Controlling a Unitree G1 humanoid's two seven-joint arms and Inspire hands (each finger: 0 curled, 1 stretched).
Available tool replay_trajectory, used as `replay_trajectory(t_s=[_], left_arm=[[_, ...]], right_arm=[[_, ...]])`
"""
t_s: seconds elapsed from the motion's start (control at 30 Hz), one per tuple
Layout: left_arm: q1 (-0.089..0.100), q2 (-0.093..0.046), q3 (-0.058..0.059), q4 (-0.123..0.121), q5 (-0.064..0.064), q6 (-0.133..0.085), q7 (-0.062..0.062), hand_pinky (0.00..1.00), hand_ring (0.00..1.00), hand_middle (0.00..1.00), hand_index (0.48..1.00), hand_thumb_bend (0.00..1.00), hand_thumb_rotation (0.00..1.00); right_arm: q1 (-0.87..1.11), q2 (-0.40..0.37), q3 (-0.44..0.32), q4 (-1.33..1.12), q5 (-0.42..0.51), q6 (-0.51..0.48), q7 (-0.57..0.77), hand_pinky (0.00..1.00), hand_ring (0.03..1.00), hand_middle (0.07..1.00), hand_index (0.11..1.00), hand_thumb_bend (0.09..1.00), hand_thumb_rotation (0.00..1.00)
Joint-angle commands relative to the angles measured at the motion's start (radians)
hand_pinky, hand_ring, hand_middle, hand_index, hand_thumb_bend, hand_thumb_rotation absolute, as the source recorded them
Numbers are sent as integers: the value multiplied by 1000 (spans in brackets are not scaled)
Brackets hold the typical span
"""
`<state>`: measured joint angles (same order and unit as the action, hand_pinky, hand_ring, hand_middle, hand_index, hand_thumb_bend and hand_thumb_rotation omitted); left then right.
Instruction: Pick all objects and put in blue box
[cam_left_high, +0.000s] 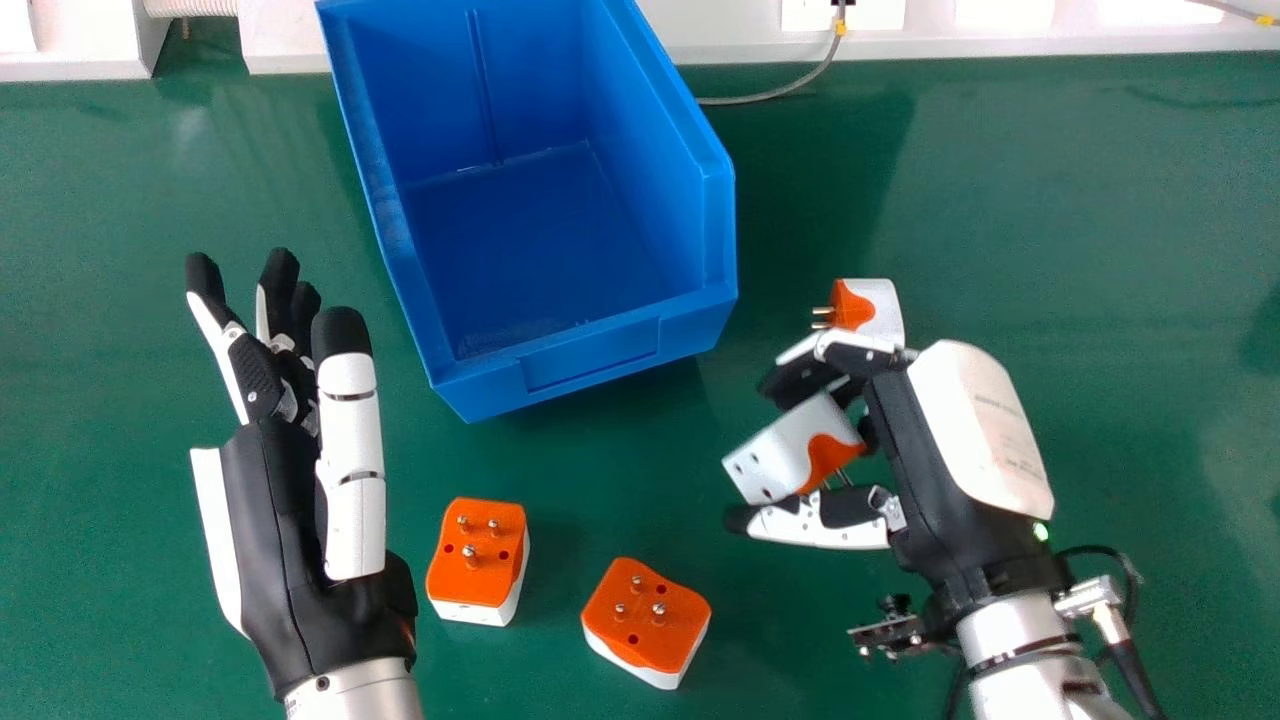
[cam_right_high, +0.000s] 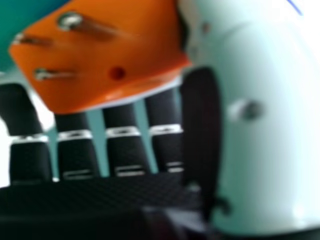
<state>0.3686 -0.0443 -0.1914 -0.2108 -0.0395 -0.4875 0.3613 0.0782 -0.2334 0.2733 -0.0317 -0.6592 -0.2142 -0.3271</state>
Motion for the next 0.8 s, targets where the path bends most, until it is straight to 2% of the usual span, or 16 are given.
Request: replay_trajectory(t_s=[0.0, 0.1, 0.23, 0.37, 0.47, 0.57, 0.7, 0.77], left_arm=[[2, -89, -17, -6, 9, -27, 1, 950, 979, 975, 952, 538, 757], [-4, -86, -13, -3, 19, -25, 3, 955, 984, 979, 958, 533, 768], [-13, -90, -11, 0, 16, -24, 5, 949, 979, 975, 952, 544, 761], [-23, -98, -9, 10, 9, -30, 9, 945, 976, 972, 949, 553, 754], [-36, -105, -7, 18, -11, -30, 9, 941, 973, 969, 946, 565, 741], [-48, -108, -6, 26, -10, -29, 15, 933, 965, 958, 937, 588, 705], [-60, -105, -5, 28, -9, -29, 21, 933, 963, 958, 940, 586, 705], [-67, -101, -1, 29, -4, -31, 22, 933, 963, 958, 940, 585, 705]], right_arm=[[-6, 14, -1, -54, 16, -96, -57, 309, 407, 503, 542, 491, 0], [-30, 26, 8, -83, -3, -157, -73, 314, 404, 506, 540, 492, 0], [-75, 50, 14, -112, -33, -170, -66, 330, 432, 513, 498, 497, 0], [-190, 76, 27, -112, -82, -197, -82, 331, 438, 513, 489, 498, 0], [-258, 104, 35, -109, -98, -179, -68, 330, 436, 513, 489, 498, 0], [-336, 136, 50, -91, -109, -149, -46, 328, 436, 513, 485, 499, 0], [-458, 163, 69, 9, -145, -137, -71, 333, 440, 505, 476, 500, 0], [-523, 164, 76, 81, -152, -140, -74, 334, 441, 503, 475, 500, 0]])
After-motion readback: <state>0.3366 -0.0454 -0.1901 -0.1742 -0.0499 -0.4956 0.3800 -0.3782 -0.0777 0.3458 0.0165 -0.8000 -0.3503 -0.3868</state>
